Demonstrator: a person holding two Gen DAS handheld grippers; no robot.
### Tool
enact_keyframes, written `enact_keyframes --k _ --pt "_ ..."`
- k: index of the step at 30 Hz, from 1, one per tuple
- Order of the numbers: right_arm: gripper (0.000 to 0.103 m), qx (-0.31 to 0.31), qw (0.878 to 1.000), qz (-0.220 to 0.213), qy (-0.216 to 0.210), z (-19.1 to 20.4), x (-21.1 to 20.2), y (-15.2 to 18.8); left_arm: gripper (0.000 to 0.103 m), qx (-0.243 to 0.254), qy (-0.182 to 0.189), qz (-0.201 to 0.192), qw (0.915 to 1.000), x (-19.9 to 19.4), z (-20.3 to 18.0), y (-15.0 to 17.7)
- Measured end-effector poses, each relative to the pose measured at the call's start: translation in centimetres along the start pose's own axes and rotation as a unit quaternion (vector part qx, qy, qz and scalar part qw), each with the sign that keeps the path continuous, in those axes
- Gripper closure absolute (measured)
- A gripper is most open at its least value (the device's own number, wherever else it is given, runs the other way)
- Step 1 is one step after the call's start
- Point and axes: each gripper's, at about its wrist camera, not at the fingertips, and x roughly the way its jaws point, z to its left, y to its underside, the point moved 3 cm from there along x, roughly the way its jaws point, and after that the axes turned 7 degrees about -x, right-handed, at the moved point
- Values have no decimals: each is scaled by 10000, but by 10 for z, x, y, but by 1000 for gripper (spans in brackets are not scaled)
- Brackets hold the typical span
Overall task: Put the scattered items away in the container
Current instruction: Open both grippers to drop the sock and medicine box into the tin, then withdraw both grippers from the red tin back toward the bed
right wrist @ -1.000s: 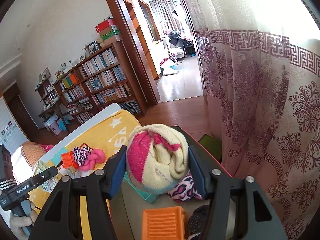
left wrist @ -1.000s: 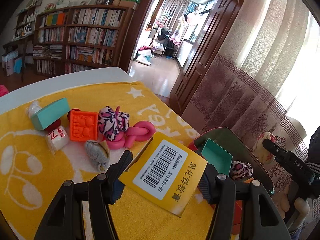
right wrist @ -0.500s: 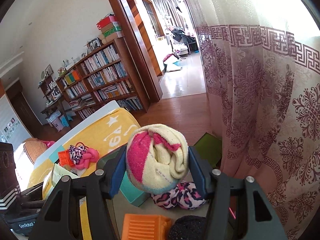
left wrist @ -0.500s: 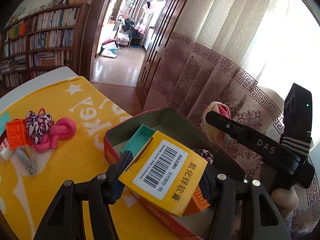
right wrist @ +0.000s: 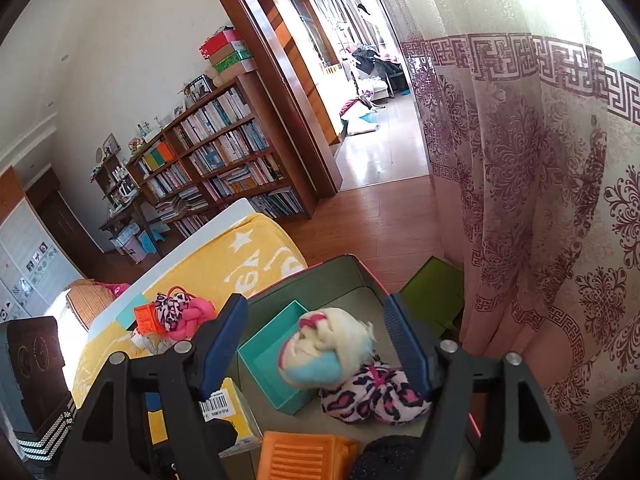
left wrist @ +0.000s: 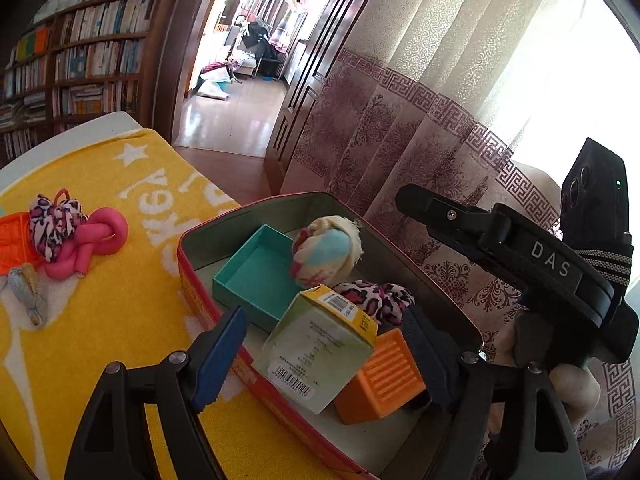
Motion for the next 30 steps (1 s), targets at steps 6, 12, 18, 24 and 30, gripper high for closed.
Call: enact_keyframes --k 6,12,18,24,30 --pt "27 117 9999 -80 42 0 -5 -1 22 -237 -61 -159 9996 -13 18 -2" --pt "26 104 9999 -64 20 9 -4 0 22 -326 -129 -266 9990 -24 30 -2" --pt "26 88 9999 -46 -10 18 -1 0 22 -459 -192 -351 9981 -34 42 -2" --pt "25 48 10000 -26 -79 31 0 4 22 -633 -338 -525 9960 -49 61 -3" --pt "25 -77 9997 42 -234 51 6 7 22 -956 -529 -724 9914 -68 93 -3"
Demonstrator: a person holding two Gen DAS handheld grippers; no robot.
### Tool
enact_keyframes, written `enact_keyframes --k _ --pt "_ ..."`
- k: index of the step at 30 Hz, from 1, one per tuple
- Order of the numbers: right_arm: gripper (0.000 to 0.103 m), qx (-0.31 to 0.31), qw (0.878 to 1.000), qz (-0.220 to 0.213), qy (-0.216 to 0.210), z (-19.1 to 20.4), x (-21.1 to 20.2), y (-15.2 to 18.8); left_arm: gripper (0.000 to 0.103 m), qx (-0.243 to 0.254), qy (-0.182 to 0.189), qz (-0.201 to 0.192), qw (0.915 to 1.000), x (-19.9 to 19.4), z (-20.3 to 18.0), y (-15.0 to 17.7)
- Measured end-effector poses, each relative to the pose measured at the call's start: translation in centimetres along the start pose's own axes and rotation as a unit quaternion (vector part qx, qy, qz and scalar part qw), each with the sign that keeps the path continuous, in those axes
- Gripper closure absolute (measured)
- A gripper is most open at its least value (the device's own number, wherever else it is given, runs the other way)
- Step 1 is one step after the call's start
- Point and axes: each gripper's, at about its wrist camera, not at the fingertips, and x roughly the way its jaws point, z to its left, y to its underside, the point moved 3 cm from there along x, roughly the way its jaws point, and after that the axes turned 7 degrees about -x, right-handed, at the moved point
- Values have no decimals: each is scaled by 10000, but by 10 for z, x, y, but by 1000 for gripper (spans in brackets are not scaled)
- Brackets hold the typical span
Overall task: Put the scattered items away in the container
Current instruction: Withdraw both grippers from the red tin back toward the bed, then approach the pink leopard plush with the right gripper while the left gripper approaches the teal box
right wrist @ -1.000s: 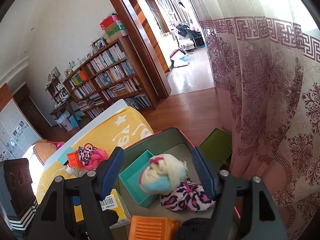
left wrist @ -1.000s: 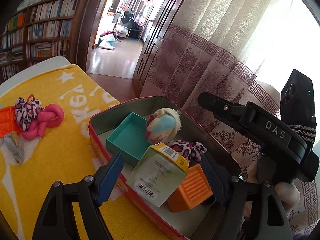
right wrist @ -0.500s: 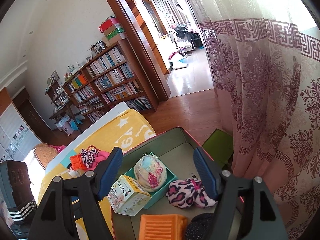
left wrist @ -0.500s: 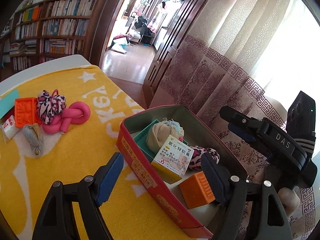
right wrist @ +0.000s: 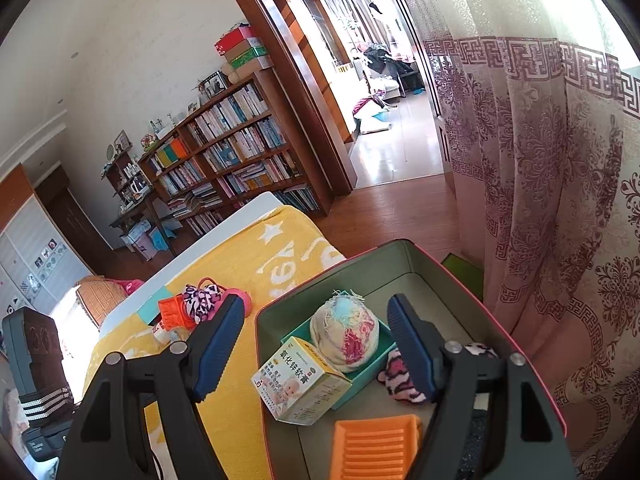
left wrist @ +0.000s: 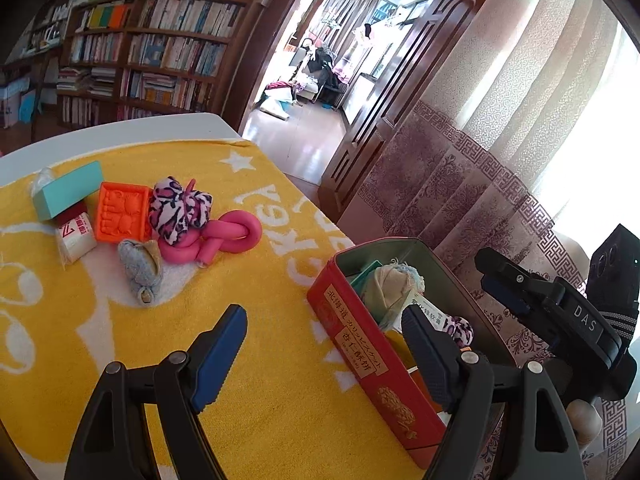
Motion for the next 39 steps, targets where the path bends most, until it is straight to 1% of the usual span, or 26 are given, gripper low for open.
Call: enact_keyframes --k 8,13,19,21,24,26,29,32,36,39 --pt "25 -216 9994 117 -264 35 14 4 22 -498 -302 -272 9979 -23 52 -9" --pt "25 -313 9984 201 -423 59 25 7 22 -825 -513 -462 9942 -39 85 -13" --pt "24 -387 9970 316 -598 83 39 12 22 -1157 -697 -576 9892 -54 124 -15" --pt "24 -385 9964 373 -653 93 45 15 22 -1222 -889 -649 9864 -58 138 -13" --pt "23 -508 9943 526 -781 114 57 23 22 -1291 -1279 -835 9798 -67 160 -10" --pt "23 -683 9923 596 -844 132 66 28 22 -1447 -1416 -928 9749 -72 176 -9" --pt "23 -904 9900 642 -874 155 81 36 22 -1772 -1486 -1029 9674 -80 198 -7" --pt "23 -848 9893 710 -948 168 98 41 22 -2002 -1536 -1081 9616 -85 212 -5" --pt "23 -658 9910 757 -885 176 118 40 22 -2148 -1510 -1189 9576 -91 221 -5" --pt "23 -599 9922 692 -847 181 127 34 22 -2236 -1509 -1206 9554 -92 226 -6"
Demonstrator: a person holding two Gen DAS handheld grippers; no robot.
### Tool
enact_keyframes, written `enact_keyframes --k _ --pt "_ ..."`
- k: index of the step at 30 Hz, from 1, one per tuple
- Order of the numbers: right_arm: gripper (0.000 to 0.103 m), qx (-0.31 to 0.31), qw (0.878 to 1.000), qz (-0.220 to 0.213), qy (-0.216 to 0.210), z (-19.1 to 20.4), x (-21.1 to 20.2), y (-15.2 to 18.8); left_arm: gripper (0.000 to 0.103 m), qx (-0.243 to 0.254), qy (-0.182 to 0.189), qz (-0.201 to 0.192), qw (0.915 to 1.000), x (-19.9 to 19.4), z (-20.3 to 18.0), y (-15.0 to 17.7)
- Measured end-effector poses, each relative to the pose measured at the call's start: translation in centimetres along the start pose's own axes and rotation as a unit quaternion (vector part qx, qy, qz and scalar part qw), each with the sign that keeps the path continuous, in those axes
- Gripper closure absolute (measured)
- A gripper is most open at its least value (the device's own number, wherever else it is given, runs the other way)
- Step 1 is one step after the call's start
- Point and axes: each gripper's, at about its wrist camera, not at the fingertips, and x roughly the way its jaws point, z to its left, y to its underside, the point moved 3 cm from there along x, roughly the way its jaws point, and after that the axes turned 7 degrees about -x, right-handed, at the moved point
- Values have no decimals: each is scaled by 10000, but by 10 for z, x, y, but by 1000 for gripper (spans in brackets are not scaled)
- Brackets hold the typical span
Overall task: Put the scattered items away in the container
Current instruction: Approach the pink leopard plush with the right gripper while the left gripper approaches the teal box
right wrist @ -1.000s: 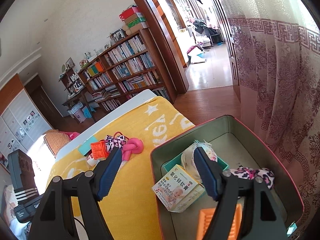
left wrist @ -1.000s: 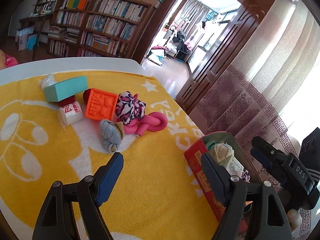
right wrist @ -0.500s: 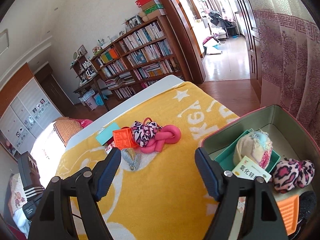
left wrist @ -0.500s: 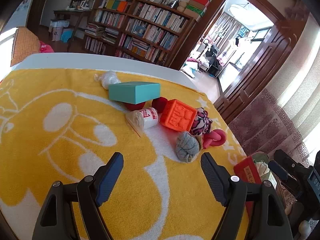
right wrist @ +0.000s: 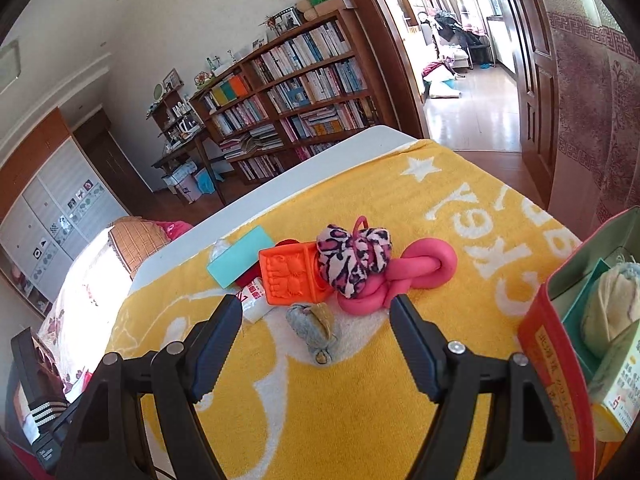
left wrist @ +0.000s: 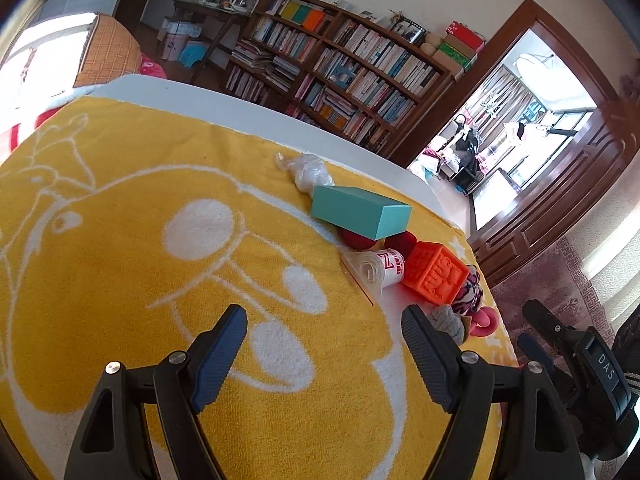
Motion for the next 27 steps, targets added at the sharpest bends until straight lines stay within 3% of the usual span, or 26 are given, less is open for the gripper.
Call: enact_keyframes --k 11,18,27 --pt "23 283 9982 -339 400 -22 23 -22 22 -131 -112 104 9998 10 9 0" --pt "24 506 9964 -40 676 -51 45 -14 22 -175 -120 189 9996 16 13 2" --pt "23 10 9971 78 752 -35 62 -15 22 -244 -184 267 9992 23 17 5"
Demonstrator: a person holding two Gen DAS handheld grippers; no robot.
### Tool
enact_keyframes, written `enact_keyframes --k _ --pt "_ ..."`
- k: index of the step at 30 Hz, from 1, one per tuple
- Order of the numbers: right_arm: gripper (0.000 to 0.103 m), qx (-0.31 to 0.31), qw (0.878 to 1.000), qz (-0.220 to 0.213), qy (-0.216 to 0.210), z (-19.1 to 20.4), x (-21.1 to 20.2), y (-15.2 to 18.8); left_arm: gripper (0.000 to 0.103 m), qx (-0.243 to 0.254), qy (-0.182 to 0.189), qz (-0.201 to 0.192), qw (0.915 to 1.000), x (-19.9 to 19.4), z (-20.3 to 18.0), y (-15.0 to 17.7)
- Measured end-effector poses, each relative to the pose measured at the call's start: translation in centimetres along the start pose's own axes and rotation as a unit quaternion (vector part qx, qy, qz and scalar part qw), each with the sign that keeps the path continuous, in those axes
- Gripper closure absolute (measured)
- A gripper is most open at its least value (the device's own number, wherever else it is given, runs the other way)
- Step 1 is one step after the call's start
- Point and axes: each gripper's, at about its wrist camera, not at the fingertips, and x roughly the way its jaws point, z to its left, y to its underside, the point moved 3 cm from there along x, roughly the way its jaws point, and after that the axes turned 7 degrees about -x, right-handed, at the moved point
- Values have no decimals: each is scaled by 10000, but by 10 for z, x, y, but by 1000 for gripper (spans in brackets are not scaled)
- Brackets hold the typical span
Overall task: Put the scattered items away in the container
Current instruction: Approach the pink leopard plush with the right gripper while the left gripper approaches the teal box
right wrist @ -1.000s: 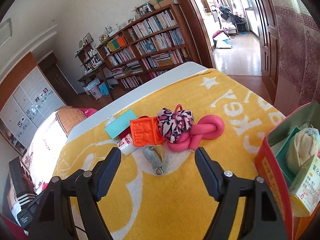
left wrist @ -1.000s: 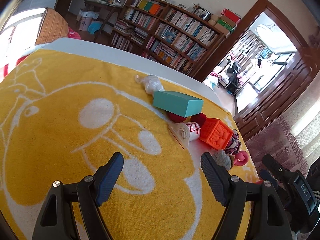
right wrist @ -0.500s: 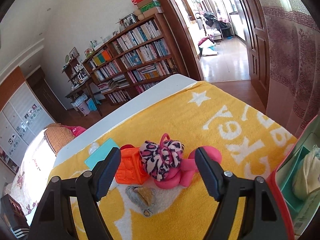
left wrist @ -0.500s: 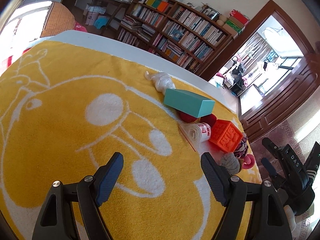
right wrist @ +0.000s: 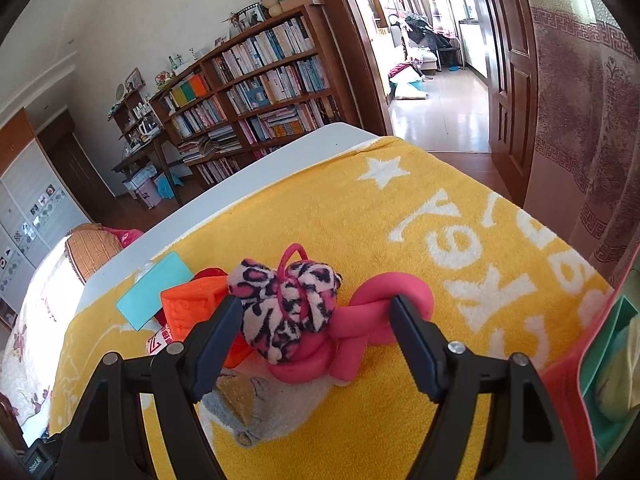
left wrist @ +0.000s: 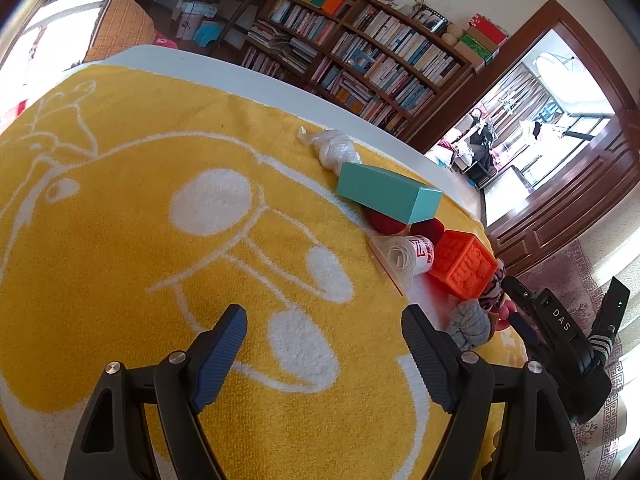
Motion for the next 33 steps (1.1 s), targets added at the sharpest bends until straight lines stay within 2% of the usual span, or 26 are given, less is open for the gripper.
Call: enact_keyframes --k 3,8,11,14,20,22,25,27,29,33 --pt "23 -237 9997 41 51 9 6 -4 22 -12 -2 2 10000 1 1 0" --pt "21 -544 9983 168 -105 22 23 -5 22 -56 40 18 10000 1 3 -1" --pt "21 -379 9987 195 -279 18 29 -5 22 -29 88 1 10000 1 2 -3" --pt "21 -485 9983 253 -204 14 33 -4 22 41 212 50 9998 4 -4 -6" --pt "27 -237 9988 237 -369 6 29 -4 22 493 369 135 9980 19 -34 -24" --pt "28 -153 9987 235 -414 3 27 -4 22 653 558 169 9962 29 -44 -35" --pt "28 -44 9986 243 -476 1 26 -3 21 990 794 151 9918 46 -59 -53" --pt "28 14 9984 255 -509 -2 25 -4 15 1267 868 114 9881 58 -65 -62" --pt "28 77 9981 269 -542 -5 26 -4 15 1539 952 86 9834 66 -70 -70" --pt "28 95 9981 270 -546 -6 26 -4 15 2047 970 158 9739 83 -78 -80"
